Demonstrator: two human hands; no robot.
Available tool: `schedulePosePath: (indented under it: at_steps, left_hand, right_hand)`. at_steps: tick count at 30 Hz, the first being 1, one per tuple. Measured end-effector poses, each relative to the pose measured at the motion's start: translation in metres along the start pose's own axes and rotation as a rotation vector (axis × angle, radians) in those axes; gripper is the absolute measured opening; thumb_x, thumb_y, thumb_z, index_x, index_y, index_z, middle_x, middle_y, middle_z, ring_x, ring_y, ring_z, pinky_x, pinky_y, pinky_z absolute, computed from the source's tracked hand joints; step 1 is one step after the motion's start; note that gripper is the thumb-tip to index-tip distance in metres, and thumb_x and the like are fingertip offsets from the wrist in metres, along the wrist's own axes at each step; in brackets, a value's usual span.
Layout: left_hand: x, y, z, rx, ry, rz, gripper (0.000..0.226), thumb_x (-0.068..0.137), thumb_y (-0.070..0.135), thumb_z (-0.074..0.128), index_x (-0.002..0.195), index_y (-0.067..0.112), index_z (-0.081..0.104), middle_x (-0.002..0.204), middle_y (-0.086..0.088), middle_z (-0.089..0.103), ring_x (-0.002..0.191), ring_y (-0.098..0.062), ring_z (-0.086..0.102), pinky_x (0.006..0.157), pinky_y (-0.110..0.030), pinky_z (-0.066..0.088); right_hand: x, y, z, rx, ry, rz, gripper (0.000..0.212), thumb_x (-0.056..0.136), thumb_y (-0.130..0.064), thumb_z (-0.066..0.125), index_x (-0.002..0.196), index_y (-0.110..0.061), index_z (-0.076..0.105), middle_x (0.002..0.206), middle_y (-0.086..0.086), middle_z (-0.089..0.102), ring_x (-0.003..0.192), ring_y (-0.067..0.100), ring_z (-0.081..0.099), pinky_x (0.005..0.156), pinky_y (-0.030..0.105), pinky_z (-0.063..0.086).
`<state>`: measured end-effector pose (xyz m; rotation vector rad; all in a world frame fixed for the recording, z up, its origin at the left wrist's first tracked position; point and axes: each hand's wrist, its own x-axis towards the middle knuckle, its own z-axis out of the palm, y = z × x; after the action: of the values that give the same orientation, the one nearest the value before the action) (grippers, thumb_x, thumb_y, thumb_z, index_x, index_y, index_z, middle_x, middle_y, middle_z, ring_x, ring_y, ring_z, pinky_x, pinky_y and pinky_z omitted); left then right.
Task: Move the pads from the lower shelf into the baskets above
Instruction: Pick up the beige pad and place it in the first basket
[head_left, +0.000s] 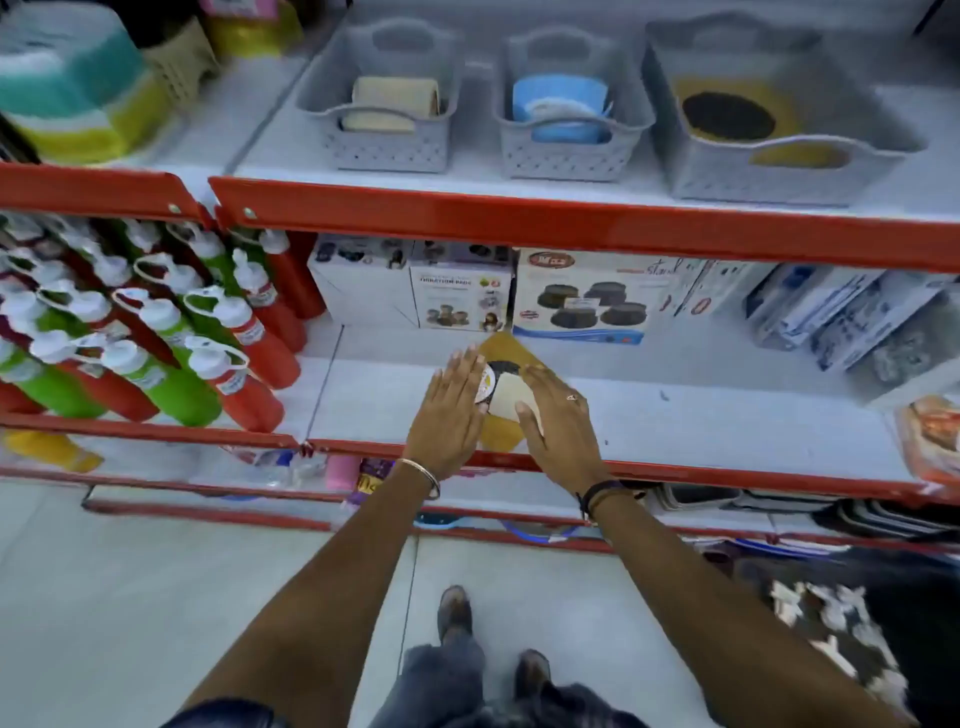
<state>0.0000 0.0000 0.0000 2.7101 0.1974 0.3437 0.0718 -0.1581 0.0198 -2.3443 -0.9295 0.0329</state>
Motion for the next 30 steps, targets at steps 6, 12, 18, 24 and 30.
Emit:
schedulePosePath:
  at_steps: [6,12,18,24,30]
  left_hand:
    - [0.003,-0.033,0.039,0.056,-0.245,-0.164,0.062,0.094,0.034,0.020,0.148,0.008,0.008,0.159,-0.011,0.005,0.147,-0.027,0.005,0.119,-0.041,0.013]
    - [0.010,-0.048,0.057,0.048,-0.355,-0.186,0.058,0.096,0.029,0.026,0.148,0.008,0.009,0.160,-0.008,0.006,0.147,-0.024,0.009,0.119,-0.040,0.013]
    - [0.012,-0.045,0.053,0.091,-0.394,-0.193,0.059,0.096,0.027,0.029,0.148,0.008,0.008,0.160,-0.007,0.004,0.147,-0.023,0.007,0.119,-0.041,0.014]
    - [0.000,-0.033,0.029,0.120,-0.269,-0.164,0.071,0.086,0.042,0.004,0.148,0.009,0.009,0.160,-0.009,0.007,0.147,-0.023,0.008,0.120,-0.042,0.012]
    - [-0.009,0.006,-0.033,0.040,0.033,-0.120,0.062,0.091,0.035,0.014,0.148,0.012,0.009,0.159,-0.003,0.003,0.146,-0.017,0.002,0.118,-0.037,0.005]
  right_hand:
    - [0.020,0.043,0.033,-0.154,-0.244,0.184,0.063,0.090,-0.042,0.047,0.142,-0.009,0.034,0.155,0.010,0.028,0.141,0.028,0.029,0.110,0.048,0.028]
    - [0.031,0.077,0.041,-0.149,-0.453,0.186,0.110,0.066,-0.084,0.037,0.147,-0.011,0.022,0.159,0.008,0.017,0.145,0.025,0.018,0.118,0.044,0.017]
    - [0.041,0.073,0.039,-0.252,-0.425,0.119,0.087,0.070,-0.054,0.070,0.137,-0.009,0.040,0.139,0.014,0.043,0.127,0.032,0.041,0.110,0.042,0.028]
    - [0.033,0.054,0.013,-0.273,-0.397,0.164,0.079,0.056,-0.051,0.075,0.120,-0.009,0.054,0.119,0.016,0.051,0.109,0.033,0.048,0.097,0.040,0.041]
    - [0.020,-0.001,-0.065,0.002,-0.265,0.005,0.097,0.046,-0.063,0.057,0.127,-0.011,0.049,0.116,0.009,0.044,0.112,0.025,0.040,0.100,0.038,0.039]
